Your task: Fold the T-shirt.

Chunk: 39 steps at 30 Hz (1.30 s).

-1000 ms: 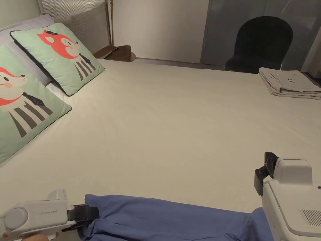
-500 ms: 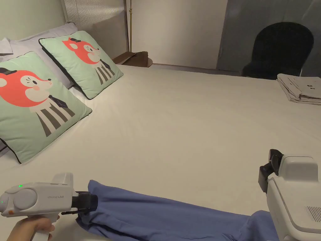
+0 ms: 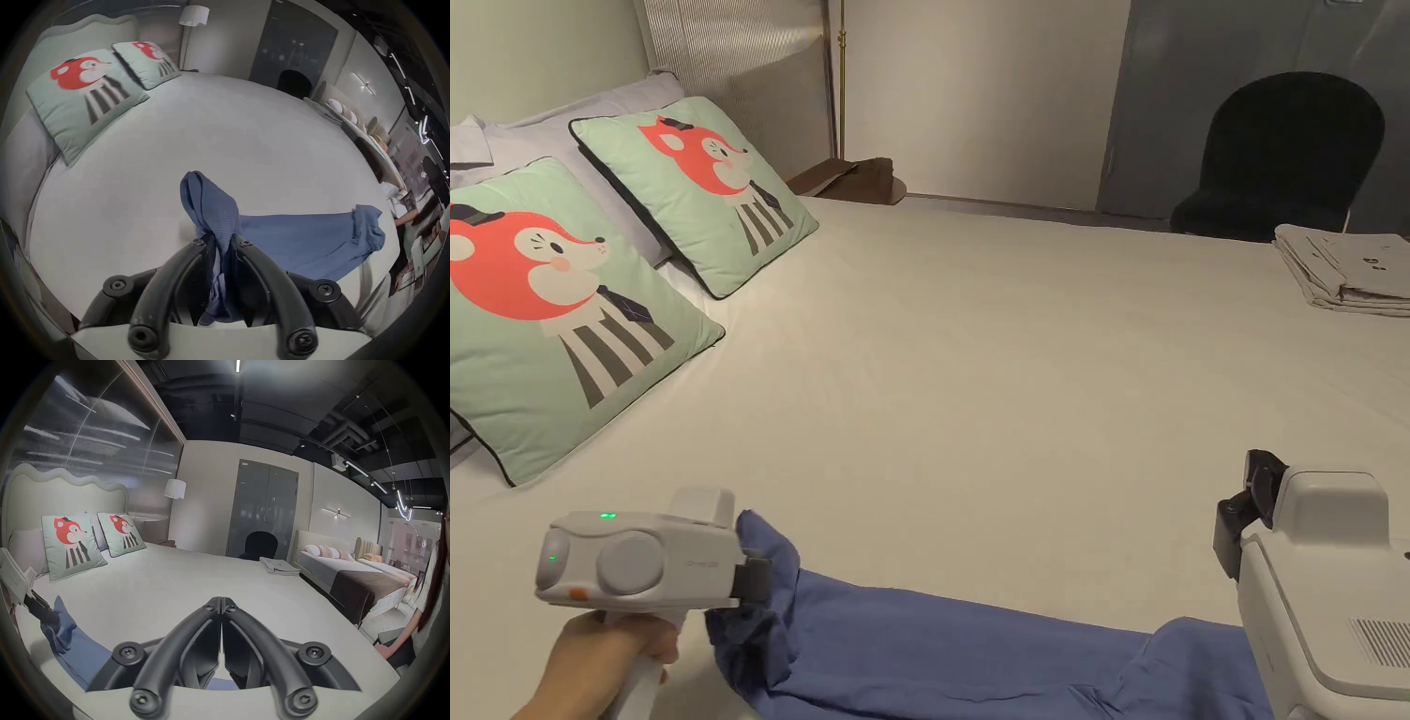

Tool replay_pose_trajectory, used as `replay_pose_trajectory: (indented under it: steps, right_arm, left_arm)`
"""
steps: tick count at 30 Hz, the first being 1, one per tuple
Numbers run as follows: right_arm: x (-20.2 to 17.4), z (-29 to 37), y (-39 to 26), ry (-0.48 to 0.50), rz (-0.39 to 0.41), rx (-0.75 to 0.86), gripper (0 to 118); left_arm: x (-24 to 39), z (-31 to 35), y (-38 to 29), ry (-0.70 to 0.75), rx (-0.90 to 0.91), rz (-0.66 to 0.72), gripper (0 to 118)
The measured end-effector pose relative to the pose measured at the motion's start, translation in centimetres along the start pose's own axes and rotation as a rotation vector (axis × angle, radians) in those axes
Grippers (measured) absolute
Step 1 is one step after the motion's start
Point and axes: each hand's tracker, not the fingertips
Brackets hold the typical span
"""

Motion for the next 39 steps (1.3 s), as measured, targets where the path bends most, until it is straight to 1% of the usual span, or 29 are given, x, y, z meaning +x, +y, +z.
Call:
replay_pose_trajectory:
  steps: [2, 4, 7, 9, 15, 18, 20, 21, 22, 23, 24, 25, 26, 30, 34, 35, 36, 37, 38, 39]
  right_arm:
    - [0.5, 0.1, -0.1, -0.008, -0.006, -0.001, 0]
    - [1.1, 0.3, -0.2, -0.015, -0.012, -0.003, 0]
    - [1.9, 0.7, -0.3, -0.027, -0.015, -0.002, 0]
    - [2.5, 0.8, -0.3, -0.034, -0.016, -0.004, 0]
    - [3.8, 1.1, -0.5, -0.059, -0.021, -0.005, 0]
    - [4.1, 1.3, -0.5, -0.063, -0.027, -0.008, 0]
    - [4.2, 1.4, -0.6, -0.063, -0.024, -0.008, 0]
    - [4.3, 1.4, -0.6, -0.063, -0.023, -0.009, 0]
    - [4.3, 1.4, -0.6, -0.064, -0.023, -0.010, 0]
    - [4.4, 1.4, -0.7, -0.064, -0.026, -0.012, 0]
    - [4.5, 1.4, -0.7, -0.065, -0.029, -0.013, 0]
    - [4.5, 1.4, -0.8, -0.065, -0.031, -0.014, 0]
    - [4.5, 1.4, -0.8, -0.066, -0.033, -0.016, 0]
    - [4.5, 1.6, -0.8, -0.063, -0.036, -0.015, 0]
    - [4.5, 1.7, -0.7, -0.060, -0.036, -0.014, 0]
    - [4.5, 1.7, -0.7, -0.060, -0.036, -0.013, 0]
    - [4.6, 1.7, -0.6, -0.061, -0.036, -0.012, 0]
    - [4.6, 1.7, -0.6, -0.062, -0.036, -0.012, 0]
    - [4.7, 1.8, -0.6, -0.061, -0.037, -0.011, 0]
    - [4.7, 1.8, -0.6, -0.063, -0.038, -0.010, 0]
  left_arm:
    - [2.4, -0.4, 0.2, -0.075, -0.010, -0.023, 8]
    - [4.6, -0.9, 0.1, -0.114, -0.025, -0.031, 8]
    - [8.1, -2.4, -0.4, -0.121, -0.047, -0.106, 8]
    - [9.8, -3.4, -0.9, -0.131, -0.056, -0.128, 8]
    - [13.5, -5.6, -2.8, -0.174, -0.107, -0.130, 8]
    - [14.4, -6.5, -3.5, -0.152, -0.121, -0.159, 8]
    - [14.8, -6.6, -3.9, -0.132, -0.124, -0.163, 12]
    - [14.8, -6.5, -3.9, -0.132, -0.122, -0.163, 25]
    - [14.7, -6.2, -3.8, -0.150, -0.121, -0.144, 44]
    - [14.9, -5.7, -3.8, -0.198, -0.113, -0.113, 64]
    - [15.0, -5.3, -3.7, -0.230, -0.106, -0.102, 90]
    - [15.1, -4.8, -3.6, -0.258, -0.089, -0.092, 104]
    - [15.2, -4.2, -3.5, -0.281, -0.065, -0.095, 109]
    - [14.6, -1.1, -2.6, -0.296, 0.086, -0.068, 109]
    - [13.4, 1.7, -2.3, -0.179, 0.316, -0.092, 107]
    - [13.2, 2.1, -2.3, -0.129, 0.367, -0.093, 105]
    - [12.9, 2.4, -2.3, -0.092, 0.397, -0.106, 96]
    - [12.4, 2.6, -2.5, -0.056, 0.431, -0.119, 81]
    - [12.0, 2.7, -2.6, -0.026, 0.449, -0.124, 60]
    - [11.7, 2.5, -2.7, 0.001, 0.457, -0.135, 25]
